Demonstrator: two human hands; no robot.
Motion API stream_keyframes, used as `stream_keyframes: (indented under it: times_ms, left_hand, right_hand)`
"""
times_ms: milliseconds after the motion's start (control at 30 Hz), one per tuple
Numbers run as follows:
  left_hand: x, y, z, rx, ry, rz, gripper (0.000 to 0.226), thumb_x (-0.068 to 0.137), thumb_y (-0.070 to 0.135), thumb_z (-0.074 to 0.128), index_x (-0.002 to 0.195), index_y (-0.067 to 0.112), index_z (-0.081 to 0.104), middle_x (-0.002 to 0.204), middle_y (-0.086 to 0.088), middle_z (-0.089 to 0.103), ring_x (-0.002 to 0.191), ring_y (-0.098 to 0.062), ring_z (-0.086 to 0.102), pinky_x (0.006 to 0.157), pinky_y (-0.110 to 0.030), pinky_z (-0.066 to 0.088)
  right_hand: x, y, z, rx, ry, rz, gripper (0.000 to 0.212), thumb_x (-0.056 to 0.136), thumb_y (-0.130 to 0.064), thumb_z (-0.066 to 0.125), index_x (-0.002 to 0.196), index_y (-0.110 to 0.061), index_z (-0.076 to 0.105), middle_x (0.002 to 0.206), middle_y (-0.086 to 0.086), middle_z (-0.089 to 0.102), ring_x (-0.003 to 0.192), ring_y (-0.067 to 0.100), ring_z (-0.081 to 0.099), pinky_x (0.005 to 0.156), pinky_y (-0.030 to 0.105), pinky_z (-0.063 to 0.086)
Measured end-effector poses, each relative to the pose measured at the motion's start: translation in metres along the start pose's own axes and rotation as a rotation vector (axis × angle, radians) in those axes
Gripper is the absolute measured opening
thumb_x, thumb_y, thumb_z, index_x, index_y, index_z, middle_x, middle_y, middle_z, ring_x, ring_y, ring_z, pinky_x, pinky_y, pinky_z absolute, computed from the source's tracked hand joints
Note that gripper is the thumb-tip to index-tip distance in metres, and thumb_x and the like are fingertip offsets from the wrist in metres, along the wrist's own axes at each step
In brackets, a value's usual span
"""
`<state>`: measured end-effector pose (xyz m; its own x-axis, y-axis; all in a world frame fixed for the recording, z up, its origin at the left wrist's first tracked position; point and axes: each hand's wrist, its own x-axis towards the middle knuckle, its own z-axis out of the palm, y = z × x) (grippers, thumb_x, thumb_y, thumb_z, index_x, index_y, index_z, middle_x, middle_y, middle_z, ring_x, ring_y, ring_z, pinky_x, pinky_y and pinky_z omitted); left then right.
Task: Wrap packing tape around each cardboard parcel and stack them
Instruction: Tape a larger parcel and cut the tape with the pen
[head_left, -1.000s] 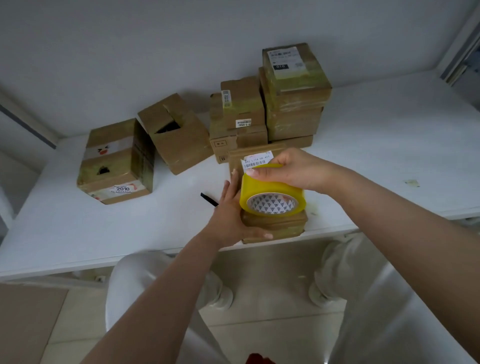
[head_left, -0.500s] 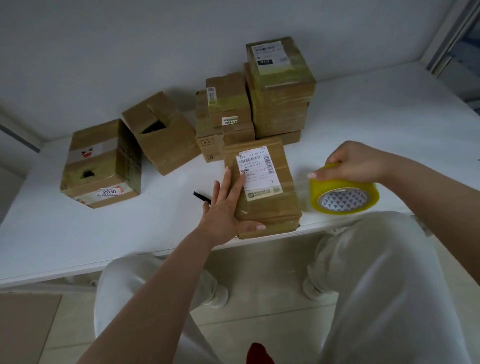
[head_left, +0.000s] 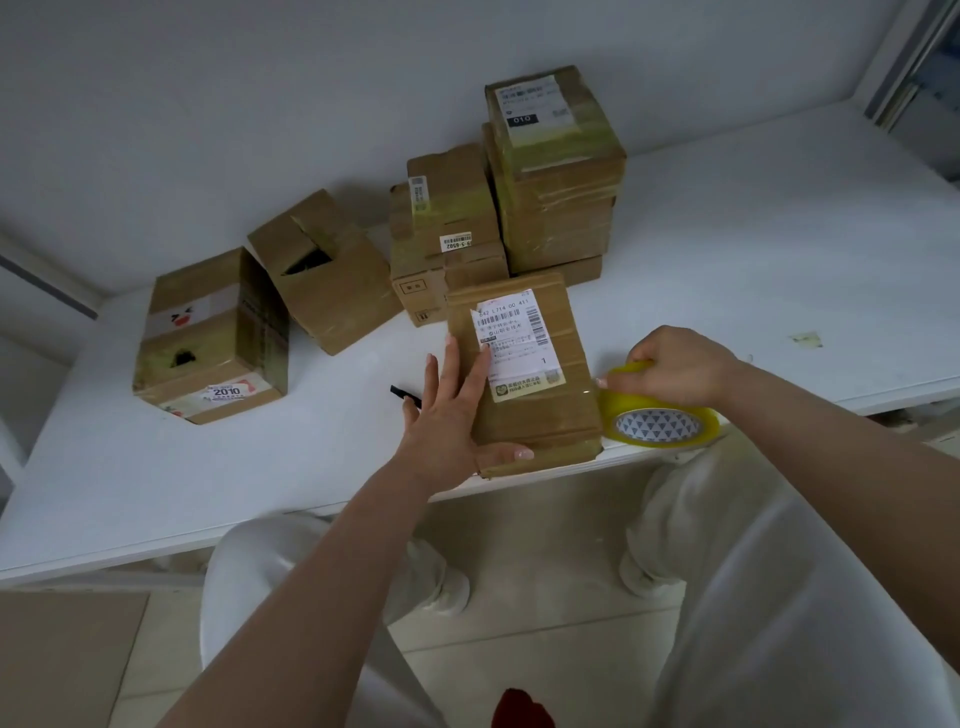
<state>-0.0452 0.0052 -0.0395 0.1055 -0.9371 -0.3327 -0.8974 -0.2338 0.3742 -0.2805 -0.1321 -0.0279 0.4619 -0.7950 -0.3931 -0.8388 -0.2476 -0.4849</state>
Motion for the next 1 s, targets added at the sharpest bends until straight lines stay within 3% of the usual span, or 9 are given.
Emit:
stream_keyframes:
  times_ms: [133,300,433,600,700,767,833,900,1000]
  left_hand:
    - [-0.004,0.037,0.003,0.101,0.111,-0.015,0.131,0.053,0.091,0.050,0.148,0.039,-0.024,0.151,0.006,-0.043,0.140,-0.027,-0.038,0.111,-0.064,-0.007]
    - [0.011,0.060,0.013,0.070,0.119,-0.204,0.127,0.053,0.097,0.043,0.150,0.041,-0.017,0.154,0.004,-0.038,0.144,-0.025,-0.031,0.113,-0.064,0.015]
    - [0.008,0.048,0.013,-0.036,0.202,-0.117,0.131,0.045,0.098,0.047,0.153,0.042,-0.001,0.158,0.010,-0.028,0.148,-0.021,-0.019,0.114,-0.061,0.019]
    - [-0.003,0.018,0.013,-0.326,0.283,0.055,0.130,0.040,0.095,0.055,0.151,0.046,0.009,0.159,0.015,-0.020,0.148,-0.016,-0.017,0.117,-0.061,0.016]
    - [-0.010,0.012,0.017,-0.623,0.291,0.103,0.129,0.043,0.093,0.061,0.151,0.044,0.011,0.159,0.016,-0.014,0.146,-0.007,-0.012,0.121,-0.048,0.015]
    - [-0.014,0.015,0.021,-0.799,0.229,0.125,0.125,0.050,0.088,0.065,0.150,0.044,0.005,0.159,0.014,-0.010,0.147,-0.007,-0.009,0.121,-0.044,0.015]
    - [-0.016,0.013,0.025,-0.868,0.169,0.179,0.122,0.064,0.079,0.067,0.154,0.031,0.000,0.162,0.003,-0.002,0.150,-0.012,0.006,0.118,-0.047,0.028]
    - [-0.024,0.006,0.022,-0.923,0.092,0.216,0.120,0.071,0.071,0.067,0.155,0.023,-0.004,0.161,0.007,0.005,0.144,0.002,0.020,0.108,-0.026,0.040]
    - [-0.031,-0.004,0.003,-0.929,0.094,0.263,0.096,0.078,0.054,0.069,0.148,0.034,0.007,0.148,0.024,0.022,0.130,0.020,0.032,0.095,-0.006,0.037]
  right_hand:
    - [-0.003,0.000,0.002,-0.001,0.030,-0.003,0.049,0.082,-0.064,0.060,0.078,-0.017,0.070,0.079,0.002,0.065,0.074,0.017,0.062,0.064,0.029,0.045]
    - [-0.010,-0.005,0.000,0.111,-0.012,-0.001,0.048,0.087,-0.054,0.061,0.066,-0.011,0.065,0.068,0.007,0.060,0.067,0.019,0.057,0.061,0.029,0.040]
    - [-0.013,-0.016,-0.009,0.216,-0.046,-0.036,0.050,0.088,-0.041,0.061,0.088,0.008,0.068,0.091,0.030,0.062,0.075,0.032,0.058,0.070,0.037,0.045]
    - [-0.022,-0.055,-0.042,0.189,-0.143,-0.140,0.041,0.087,-0.039,0.068,0.073,-0.001,0.066,0.069,0.005,0.050,0.068,0.020,0.050,0.065,0.030,0.038]
    - [-0.035,-0.087,-0.065,0.092,-0.172,-0.260,0.030,0.082,-0.039,0.073,0.094,-0.012,0.076,0.085,-0.002,0.068,0.081,0.016,0.063,0.076,0.032,0.051]
    - [-0.043,-0.108,-0.078,0.022,-0.192,-0.293,0.027,0.080,-0.038,0.076,0.103,-0.023,0.074,0.094,-0.007,0.071,0.086,0.009,0.065,0.080,0.028,0.052]
    - [-0.047,-0.124,-0.085,-0.032,-0.248,-0.310,0.034,0.079,-0.037,0.078,0.110,-0.024,0.071,0.094,-0.012,0.068,0.083,0.003,0.063,0.076,0.023,0.050]
    - [-0.047,-0.134,-0.087,-0.047,-0.299,-0.326,0.038,0.079,-0.034,0.078,0.115,-0.026,0.068,0.093,-0.017,0.065,0.082,-0.001,0.061,0.072,0.021,0.047]
    - [-0.046,-0.147,-0.087,0.015,-0.323,-0.363,0.041,0.079,-0.029,0.078,0.118,-0.025,0.067,0.091,-0.020,0.062,0.077,-0.004,0.060,0.067,0.018,0.046]
